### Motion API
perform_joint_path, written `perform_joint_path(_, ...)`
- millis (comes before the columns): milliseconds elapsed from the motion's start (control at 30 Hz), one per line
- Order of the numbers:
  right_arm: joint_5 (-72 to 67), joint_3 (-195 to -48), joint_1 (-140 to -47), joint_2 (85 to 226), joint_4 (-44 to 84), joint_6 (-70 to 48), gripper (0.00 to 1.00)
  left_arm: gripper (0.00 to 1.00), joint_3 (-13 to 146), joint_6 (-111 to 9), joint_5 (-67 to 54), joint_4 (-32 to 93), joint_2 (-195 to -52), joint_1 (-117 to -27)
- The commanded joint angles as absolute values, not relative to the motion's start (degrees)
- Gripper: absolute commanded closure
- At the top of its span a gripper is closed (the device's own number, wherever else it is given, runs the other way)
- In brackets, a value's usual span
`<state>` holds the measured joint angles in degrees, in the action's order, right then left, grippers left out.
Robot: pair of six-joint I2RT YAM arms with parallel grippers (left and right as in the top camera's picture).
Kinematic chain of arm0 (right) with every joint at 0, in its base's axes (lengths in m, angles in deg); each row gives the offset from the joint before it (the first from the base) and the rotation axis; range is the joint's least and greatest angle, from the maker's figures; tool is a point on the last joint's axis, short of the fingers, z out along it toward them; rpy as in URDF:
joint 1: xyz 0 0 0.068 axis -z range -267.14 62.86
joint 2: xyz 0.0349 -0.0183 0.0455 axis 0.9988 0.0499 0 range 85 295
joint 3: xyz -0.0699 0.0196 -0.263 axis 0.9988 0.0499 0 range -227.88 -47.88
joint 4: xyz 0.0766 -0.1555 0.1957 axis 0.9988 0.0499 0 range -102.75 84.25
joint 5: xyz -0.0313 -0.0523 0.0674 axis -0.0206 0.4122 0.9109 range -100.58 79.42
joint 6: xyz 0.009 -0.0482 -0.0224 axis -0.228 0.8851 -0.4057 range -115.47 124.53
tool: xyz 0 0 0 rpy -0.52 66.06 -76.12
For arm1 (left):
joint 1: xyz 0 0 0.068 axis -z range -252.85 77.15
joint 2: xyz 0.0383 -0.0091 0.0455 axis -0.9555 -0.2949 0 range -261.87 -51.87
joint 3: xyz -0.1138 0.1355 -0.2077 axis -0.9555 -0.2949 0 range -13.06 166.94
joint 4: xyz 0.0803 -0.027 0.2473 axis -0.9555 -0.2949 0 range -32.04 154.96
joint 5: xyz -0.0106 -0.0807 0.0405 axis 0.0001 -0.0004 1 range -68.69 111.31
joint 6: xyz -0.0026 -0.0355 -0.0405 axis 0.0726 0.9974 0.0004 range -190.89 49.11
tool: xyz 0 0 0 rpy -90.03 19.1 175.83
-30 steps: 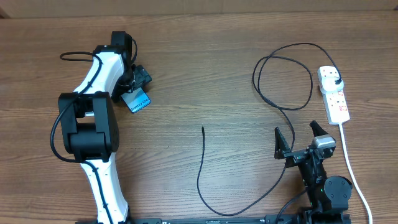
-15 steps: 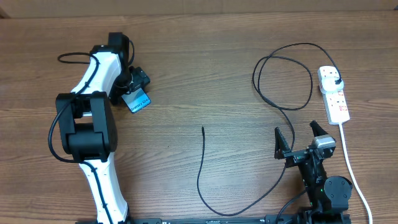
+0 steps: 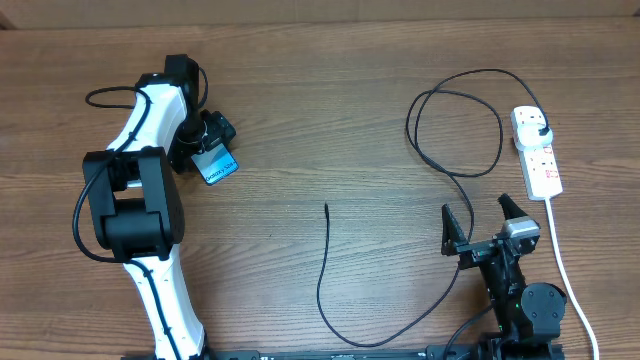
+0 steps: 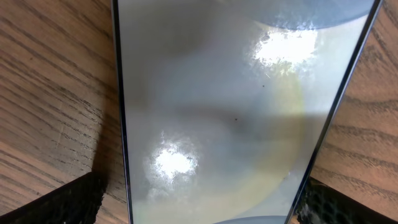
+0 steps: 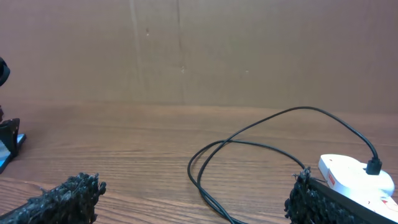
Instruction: Plug charger to phone and switch on socket
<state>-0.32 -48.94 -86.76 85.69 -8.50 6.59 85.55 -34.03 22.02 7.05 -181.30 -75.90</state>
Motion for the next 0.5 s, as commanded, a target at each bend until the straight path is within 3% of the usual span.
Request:
perform_joint_path(0,-0.6,-48.3,-86.5,85.2,-8.8,6.3,0.0,0.0,82.3,-34.8,21.7,7.1,-185.6,-76.6)
perform_joint_path(467,-0.6,-48.3,-86.5,85.2,-8.8,6.3,0.0,0.0,82.3,-34.9,21.7,7.6,-185.6,-76.6)
